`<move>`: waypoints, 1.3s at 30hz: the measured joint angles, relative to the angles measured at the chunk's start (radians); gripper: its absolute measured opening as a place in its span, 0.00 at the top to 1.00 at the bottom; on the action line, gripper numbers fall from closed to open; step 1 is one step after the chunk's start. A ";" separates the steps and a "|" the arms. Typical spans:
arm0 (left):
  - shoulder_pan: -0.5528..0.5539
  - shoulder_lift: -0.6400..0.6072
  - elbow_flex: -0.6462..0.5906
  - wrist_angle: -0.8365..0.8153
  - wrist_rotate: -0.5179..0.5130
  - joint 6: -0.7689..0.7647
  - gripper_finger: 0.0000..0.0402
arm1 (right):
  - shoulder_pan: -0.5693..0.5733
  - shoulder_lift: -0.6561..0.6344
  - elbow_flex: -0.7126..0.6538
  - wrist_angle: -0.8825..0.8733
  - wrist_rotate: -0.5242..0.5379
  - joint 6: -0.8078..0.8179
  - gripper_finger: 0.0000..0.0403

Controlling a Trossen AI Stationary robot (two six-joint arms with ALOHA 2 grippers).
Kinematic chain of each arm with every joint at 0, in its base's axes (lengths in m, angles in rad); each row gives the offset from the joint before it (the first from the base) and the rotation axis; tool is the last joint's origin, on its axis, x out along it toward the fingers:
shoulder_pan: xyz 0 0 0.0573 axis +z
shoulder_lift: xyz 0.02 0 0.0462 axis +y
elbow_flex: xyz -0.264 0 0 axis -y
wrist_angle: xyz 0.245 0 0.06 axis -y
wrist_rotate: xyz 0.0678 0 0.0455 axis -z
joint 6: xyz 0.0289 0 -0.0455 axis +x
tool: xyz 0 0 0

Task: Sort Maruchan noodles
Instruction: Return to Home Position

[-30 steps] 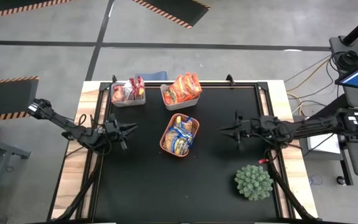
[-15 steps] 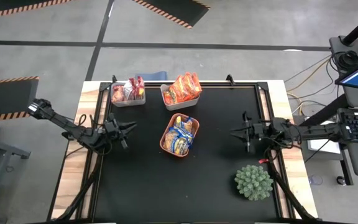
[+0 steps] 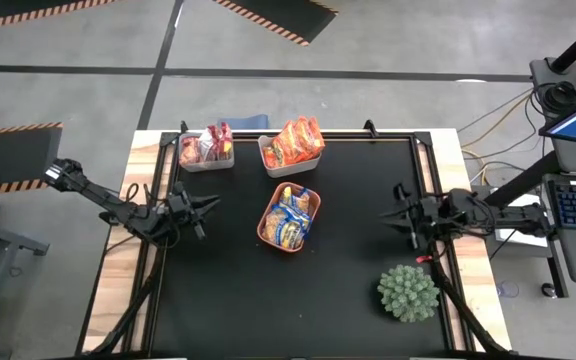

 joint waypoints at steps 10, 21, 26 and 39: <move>0.000 0.001 0.001 0.000 0.000 0.000 0.89 | 0.000 0.059 0.000 -0.093 0.012 0.195 0.84; 0.000 0.001 0.002 0.000 0.000 0.000 0.89 | 0.000 0.094 0.000 -0.110 0.012 0.145 0.84; 0.000 0.003 0.002 0.000 0.000 0.000 0.89 | 0.000 0.094 0.000 -0.109 0.012 0.145 0.84; 0.000 0.003 0.002 0.000 0.000 0.000 0.89 | 0.000 0.094 -0.001 -0.109 0.012 0.145 0.84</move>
